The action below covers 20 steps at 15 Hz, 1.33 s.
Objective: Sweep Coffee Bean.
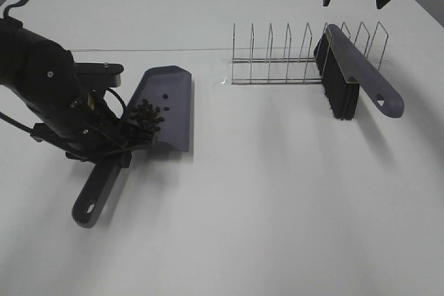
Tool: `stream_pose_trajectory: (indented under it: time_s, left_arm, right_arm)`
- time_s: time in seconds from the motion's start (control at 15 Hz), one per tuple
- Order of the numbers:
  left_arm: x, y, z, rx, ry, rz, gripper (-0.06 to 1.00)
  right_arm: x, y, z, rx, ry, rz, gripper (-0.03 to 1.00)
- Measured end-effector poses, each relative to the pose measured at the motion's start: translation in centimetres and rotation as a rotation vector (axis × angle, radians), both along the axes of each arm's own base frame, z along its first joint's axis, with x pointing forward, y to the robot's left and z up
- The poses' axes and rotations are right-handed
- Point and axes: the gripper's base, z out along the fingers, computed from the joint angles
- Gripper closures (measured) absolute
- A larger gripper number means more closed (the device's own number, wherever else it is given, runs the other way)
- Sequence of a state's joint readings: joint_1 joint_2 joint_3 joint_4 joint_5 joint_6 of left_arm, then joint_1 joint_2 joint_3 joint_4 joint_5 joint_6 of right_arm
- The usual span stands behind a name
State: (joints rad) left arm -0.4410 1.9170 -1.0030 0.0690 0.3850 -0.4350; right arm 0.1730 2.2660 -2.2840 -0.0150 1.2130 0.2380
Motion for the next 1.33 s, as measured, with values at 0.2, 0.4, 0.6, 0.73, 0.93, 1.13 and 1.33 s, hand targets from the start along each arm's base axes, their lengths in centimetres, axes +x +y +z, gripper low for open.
stream_pose_trajectory:
  time_s: [0.2, 0.4, 0.6, 0.73, 0.93, 1.13, 1.33]
  left_arm:
    - [-0.3, -1.0, -1.1, 0.002, 0.029, -0.021, 0.58]
    - [-0.3, -1.0, -2.0, 0.01, 0.049, -0.021, 0.58]
    - [-0.3, -1.0, -1.8, 0.008, 0.045, -0.021, 0.45]
    - [-0.4, -1.0, -0.9, 0.004, 0.033, -0.023, 0.33]
    - [-0.9, -0.7, 1.3, 0.011, 0.038, -0.028, 0.31]
    - [-2.1, 0.1, 5.8, 0.024, -0.002, -0.061, 0.31]
    - [-4.6, 1.9, 12.4, 0.046, -0.108, -0.082, 0.31]
  right_arm:
    - [-1.1, 0.7, 0.1, -0.007, 0.03, 0.029, 0.14]
    - [-2.0, 0.9, -1.4, -0.027, 0.096, 0.041, 0.14]
    - [-3.2, 0.4, -0.7, -0.066, 0.106, 0.042, 0.14]
    - [-4.4, 0.1, 0.8, -0.068, 0.09, 0.042, 0.14]
    - [-6.7, 0.3, 2.8, -0.071, 0.072, 0.058, 0.14]
    - [-9.9, 0.4, 4.1, -0.068, 0.083, 0.082, 0.14]
    - [-13.8, -0.1, 4.6, -0.07, 0.116, 0.096, 0.14]
